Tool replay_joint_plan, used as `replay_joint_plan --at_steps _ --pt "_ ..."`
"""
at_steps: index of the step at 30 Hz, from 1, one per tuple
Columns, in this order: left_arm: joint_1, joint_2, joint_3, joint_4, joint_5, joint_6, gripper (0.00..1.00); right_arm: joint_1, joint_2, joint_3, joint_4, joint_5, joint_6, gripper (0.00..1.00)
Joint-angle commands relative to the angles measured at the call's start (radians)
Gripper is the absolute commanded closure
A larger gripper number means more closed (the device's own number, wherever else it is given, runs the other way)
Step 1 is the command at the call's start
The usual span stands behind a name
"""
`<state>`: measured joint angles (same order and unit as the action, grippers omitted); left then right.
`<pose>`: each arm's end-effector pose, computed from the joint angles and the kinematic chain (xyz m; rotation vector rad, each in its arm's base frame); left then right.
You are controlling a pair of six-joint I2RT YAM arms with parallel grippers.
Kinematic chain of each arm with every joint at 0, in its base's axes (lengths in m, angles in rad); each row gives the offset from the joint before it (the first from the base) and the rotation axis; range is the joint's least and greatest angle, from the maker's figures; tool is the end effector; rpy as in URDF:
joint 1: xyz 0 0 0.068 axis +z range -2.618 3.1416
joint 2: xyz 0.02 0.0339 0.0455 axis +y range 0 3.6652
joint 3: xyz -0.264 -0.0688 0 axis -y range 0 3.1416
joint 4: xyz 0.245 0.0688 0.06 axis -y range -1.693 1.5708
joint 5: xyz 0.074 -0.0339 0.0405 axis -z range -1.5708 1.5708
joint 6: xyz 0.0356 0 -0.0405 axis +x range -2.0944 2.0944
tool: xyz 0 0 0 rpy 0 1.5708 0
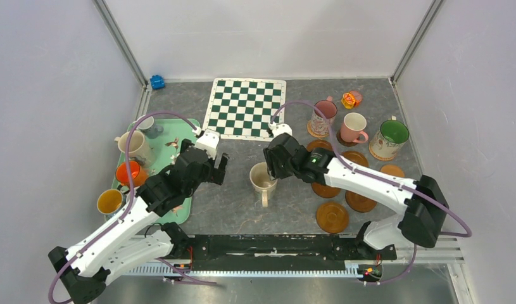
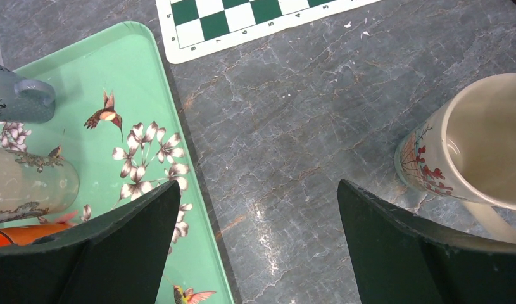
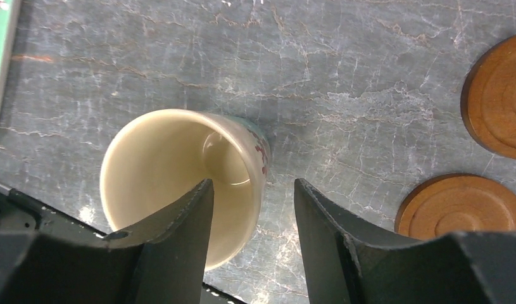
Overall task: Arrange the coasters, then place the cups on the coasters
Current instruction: Place the cup at the center of the board, then pick up the cup at the center of the board.
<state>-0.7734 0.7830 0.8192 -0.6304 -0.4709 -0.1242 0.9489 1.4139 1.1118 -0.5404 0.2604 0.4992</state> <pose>0.1280 -0.1024 0.3094 0.4115 2.0524 -0.0298 0.1838 0.2407 0.2777 -0.4194 2.3721 0.3714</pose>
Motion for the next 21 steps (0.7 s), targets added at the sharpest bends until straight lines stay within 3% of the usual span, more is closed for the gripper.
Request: replay_joint_plan --at_steps 1,13,21 --pt "0.003 0.000 0.005 0.024 -0.020 0.034 0.00 0.002 0.048 0.042 0.018 0.017 0.007 0.51" --pt "0.003 -0.017 -0.004 0.019 -0.032 0.026 0.00 0.000 0.058 0.101 -0.014 0.090 0.062 1.00" --pt "0.003 -0.013 -0.005 0.020 -0.034 0.024 0.00 -0.094 -0.038 0.101 -0.053 0.123 0.110 1.00"
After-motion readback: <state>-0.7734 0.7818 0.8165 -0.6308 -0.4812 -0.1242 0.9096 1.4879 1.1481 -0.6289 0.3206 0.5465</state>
